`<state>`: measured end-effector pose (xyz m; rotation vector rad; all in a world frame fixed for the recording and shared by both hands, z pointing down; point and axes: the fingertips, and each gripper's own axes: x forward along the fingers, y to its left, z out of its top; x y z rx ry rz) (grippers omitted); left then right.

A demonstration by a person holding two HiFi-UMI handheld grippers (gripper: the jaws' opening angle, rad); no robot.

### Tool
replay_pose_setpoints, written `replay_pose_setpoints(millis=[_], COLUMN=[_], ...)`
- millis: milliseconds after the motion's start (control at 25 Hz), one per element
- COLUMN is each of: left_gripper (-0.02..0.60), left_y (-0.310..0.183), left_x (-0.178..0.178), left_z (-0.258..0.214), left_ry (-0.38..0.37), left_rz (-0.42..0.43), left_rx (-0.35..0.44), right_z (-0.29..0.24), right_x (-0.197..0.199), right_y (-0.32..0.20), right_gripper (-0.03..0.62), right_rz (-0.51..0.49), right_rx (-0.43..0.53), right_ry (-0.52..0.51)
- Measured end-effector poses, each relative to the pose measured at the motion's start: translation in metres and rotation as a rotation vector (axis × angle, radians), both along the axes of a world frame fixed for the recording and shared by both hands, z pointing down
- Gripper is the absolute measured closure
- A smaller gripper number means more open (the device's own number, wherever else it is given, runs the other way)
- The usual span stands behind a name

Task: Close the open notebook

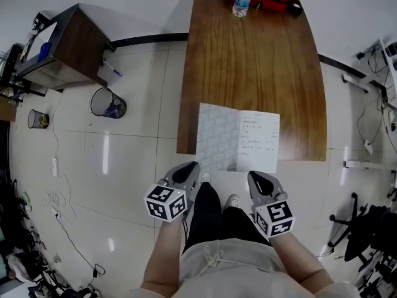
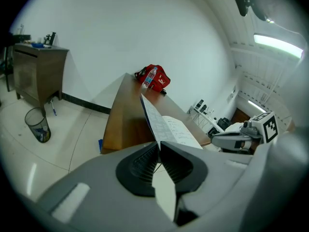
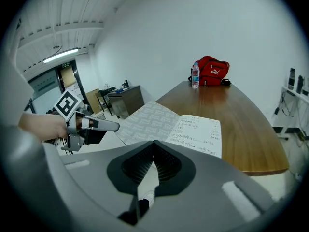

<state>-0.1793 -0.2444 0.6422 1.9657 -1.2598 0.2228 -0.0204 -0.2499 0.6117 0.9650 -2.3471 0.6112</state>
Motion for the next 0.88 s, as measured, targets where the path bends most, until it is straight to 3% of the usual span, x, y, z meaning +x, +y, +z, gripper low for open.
replay_pose_setpoints(millis=[160,480,640,880], left_gripper=[0.559,0.561,0.561,0.560], left_y=[0.000,-0.002,-0.012,-0.024], left_x=[0.019,0.087,0.133,0.193], left_z=[-0.033,-0.078,-0.085,-0.076], left_ry=[-0.057,-0.090,-0.090,-0.070], left_rz=[0.032,0.131,0.215,0.274], left_rx=[0.059,0.127,0.132,0.129], right_z=[-0.015,-0.042,-0.042,-0.046], right_x=[0.020,0.079,0.117,0.158], right_y=[0.000,0.008,0.013,0.017], right_gripper=[0.586,0.586,0.586,0.586], right_rz=[0.020,0.085,0.137,0.201], right_rx=[0.035,0.092,0.082,0.091], right_ry=[-0.003,-0.010,0.006,0.002])
